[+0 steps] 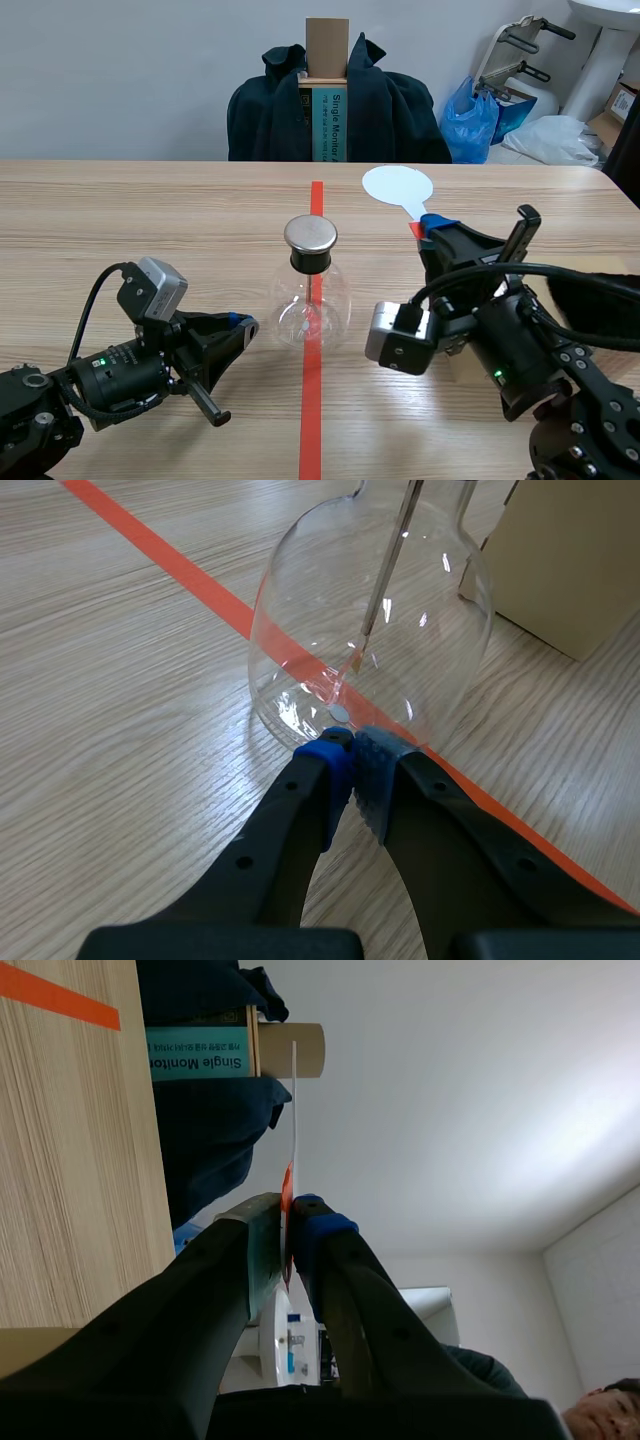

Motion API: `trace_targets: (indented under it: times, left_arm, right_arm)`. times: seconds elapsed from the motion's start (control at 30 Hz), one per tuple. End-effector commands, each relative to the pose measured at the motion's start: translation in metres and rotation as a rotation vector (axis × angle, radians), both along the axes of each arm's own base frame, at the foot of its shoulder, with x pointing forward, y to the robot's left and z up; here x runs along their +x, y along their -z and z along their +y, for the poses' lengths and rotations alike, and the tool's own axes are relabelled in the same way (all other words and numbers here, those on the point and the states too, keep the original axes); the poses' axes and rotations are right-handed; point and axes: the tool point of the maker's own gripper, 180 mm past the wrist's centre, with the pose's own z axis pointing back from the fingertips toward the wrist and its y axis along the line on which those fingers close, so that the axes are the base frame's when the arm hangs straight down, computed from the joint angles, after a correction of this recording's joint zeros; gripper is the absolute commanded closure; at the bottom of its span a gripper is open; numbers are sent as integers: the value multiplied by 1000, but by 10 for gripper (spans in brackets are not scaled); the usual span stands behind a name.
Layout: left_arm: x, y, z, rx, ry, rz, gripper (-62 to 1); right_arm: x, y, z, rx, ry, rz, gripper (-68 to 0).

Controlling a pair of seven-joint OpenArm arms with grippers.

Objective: Do the electroscope experiment.
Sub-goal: 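Move the plate toward and away from the electroscope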

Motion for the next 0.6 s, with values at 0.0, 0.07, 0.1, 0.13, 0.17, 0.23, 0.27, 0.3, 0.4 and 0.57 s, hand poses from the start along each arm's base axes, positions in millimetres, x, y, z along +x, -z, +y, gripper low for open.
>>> trace_targets:
  times: [0.0,0.07,0.1,0.13,0.17,0.23,0.27,0.3,0.4,0.57]
  left_arm:
    - [5,-14,-5,-40,3,-33,-41]
    - [5,-14,-5,-40,3,-33,-41]
    - [5,-14,-5,-40,3,-33,-41]
    - [5,-14,-5,-40,3,-33,-41]
    - [5,-14,-5,-40,3,-33,-41]
    - [5,-14,-5,-40,3,-33,-41]
    - [5,-14,-5,-40,3,-33,-41]
    - [5,-14,-5,-40,3,-33,-41]
    - [5,-14,-5,-40,3,-33,-41]
    - [5,-14,-5,-40,3,-34,-41]
  right_arm:
    - [4,-15,-2,11,-3,-47,-7]
    - [4,-15,-1,9,-5,-48,-7]
    - [3,-15,0,6,-13,-49,-7]
    - [3,-15,2,5,-22,-49,-7]
    - [2,-15,3,4,-33,-50,-7]
    - [-1,-15,9,-5,-65,-53,-7]
    - [-3,-15,12,-9,-86,-55,-7]
    - [-5,-15,15,-11,-106,-56,-7]
    - [-11,-14,25,-18,-170,-58,-7]
    - [-22,-13,38,-29,-266,-62,-7]
